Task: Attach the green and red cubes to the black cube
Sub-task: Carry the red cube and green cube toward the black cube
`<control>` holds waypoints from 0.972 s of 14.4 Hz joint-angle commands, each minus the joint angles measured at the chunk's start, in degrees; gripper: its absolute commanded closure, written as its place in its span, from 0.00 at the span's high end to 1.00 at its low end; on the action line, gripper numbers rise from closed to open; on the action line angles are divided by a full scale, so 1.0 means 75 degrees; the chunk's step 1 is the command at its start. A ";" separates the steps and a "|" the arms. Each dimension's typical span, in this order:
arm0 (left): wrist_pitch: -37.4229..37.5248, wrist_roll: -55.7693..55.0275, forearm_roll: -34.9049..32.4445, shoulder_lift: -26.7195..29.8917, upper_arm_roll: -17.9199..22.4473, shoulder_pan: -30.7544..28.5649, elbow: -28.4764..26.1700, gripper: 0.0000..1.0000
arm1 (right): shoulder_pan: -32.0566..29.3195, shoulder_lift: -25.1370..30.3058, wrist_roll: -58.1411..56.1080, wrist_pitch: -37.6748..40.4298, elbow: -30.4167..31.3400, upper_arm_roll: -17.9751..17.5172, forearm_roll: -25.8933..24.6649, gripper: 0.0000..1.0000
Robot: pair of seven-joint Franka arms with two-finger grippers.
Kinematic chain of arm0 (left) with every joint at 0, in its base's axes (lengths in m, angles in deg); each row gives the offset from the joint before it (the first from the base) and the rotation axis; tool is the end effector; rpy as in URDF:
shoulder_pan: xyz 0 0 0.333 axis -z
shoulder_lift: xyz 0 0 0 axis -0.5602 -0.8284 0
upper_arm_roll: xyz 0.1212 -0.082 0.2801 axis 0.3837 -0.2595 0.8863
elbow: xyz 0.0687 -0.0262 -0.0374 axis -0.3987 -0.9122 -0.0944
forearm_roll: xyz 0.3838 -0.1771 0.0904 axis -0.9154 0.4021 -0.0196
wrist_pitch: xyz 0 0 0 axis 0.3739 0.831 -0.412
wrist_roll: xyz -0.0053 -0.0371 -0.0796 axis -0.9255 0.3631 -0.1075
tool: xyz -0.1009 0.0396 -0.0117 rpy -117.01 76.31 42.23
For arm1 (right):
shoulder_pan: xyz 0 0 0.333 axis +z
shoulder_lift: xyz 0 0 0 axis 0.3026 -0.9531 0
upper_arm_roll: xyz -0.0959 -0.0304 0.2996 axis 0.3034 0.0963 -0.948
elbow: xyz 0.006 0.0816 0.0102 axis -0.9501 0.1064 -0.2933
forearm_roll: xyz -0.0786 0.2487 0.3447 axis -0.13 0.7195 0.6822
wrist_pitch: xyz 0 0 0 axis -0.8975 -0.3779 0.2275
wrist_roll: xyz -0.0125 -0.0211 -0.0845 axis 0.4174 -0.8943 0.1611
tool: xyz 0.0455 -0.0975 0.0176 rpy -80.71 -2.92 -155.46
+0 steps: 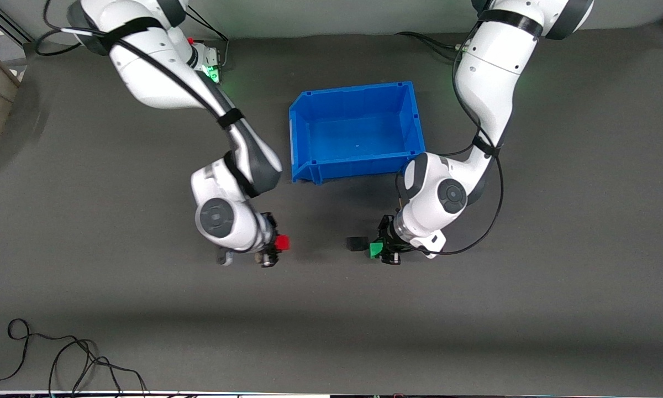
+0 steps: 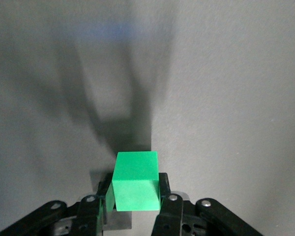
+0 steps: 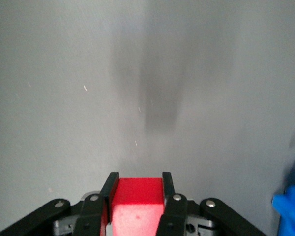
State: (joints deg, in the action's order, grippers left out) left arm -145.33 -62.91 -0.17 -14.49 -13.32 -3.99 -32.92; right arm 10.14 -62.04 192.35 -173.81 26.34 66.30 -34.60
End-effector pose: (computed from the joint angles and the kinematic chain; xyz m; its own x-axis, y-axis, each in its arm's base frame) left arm 0.6316 -0.3728 0.1731 -0.0265 0.9265 -0.3754 0.9931 0.0674 0.0963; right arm 0.6708 0.3701 0.2411 0.0304 -0.9953 -0.0924 -0.9962 -0.0378 0.0791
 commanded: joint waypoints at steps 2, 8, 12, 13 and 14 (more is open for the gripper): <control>0.0136 -0.0251 0.0051 -0.0097 0.0149 0.0244 0.0157 0.24 | 0.0435 -0.0648 0.0918 0.0225 -0.0988 0.0096 0.0086 0.00; 0.0171 -0.0473 0.0051 -0.0143 0.0149 0.0385 0.0134 0.24 | 0.0986 -0.1432 0.1738 -0.0183 -0.1516 0.0085 0.0109 0.00; 0.0183 -0.0685 -0.0019 -0.0202 0.0149 0.0443 0.0134 0.24 | 0.1185 -0.1808 0.2056 -0.1285 -0.1564 0.0085 0.0109 0.00; 0.0183 -0.0685 -0.0019 -0.0202 0.0149 0.0443 0.0134 0.24 | 0.1198 -0.1890 0.2080 -0.1484 -0.1564 0.0085 0.0109 0.00; 0.0183 -0.0685 -0.0031 -0.0190 0.0149 0.0455 0.0146 0.24 | 0.1209 -0.1961 0.2150 -0.1648 -0.1564 0.0085 0.0109 0.00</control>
State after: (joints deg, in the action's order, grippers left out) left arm -144.80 -66.40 -0.18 -15.61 -13.30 -1.87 -32.81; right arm 18.33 -74.57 206.36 -184.55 17.36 66.24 -34.60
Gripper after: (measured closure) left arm 0.608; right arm 0.608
